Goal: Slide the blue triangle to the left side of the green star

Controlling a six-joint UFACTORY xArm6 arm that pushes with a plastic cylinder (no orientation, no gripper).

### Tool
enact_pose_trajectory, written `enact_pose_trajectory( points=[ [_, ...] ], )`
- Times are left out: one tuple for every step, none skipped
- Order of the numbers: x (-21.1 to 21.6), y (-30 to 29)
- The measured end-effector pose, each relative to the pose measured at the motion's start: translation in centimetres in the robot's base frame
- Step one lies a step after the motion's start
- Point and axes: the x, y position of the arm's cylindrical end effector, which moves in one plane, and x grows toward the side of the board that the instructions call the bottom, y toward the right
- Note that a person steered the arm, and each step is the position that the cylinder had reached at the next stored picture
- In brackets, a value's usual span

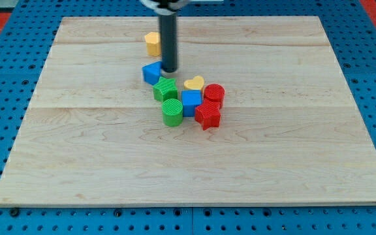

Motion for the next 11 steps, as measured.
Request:
enact_pose_trajectory(
  points=[
    [1.2, -2.8],
    [0.3, -3.0],
    [3.0, -5.0],
    [5.9, -5.0],
    [5.7, -6.8],
    [6.1, -12.7],
    [9.7, -13.0],
    [9.8, -8.2],
    [9.7, -5.7],
    [9.7, -4.7],
    [9.7, -3.4]
  ],
)
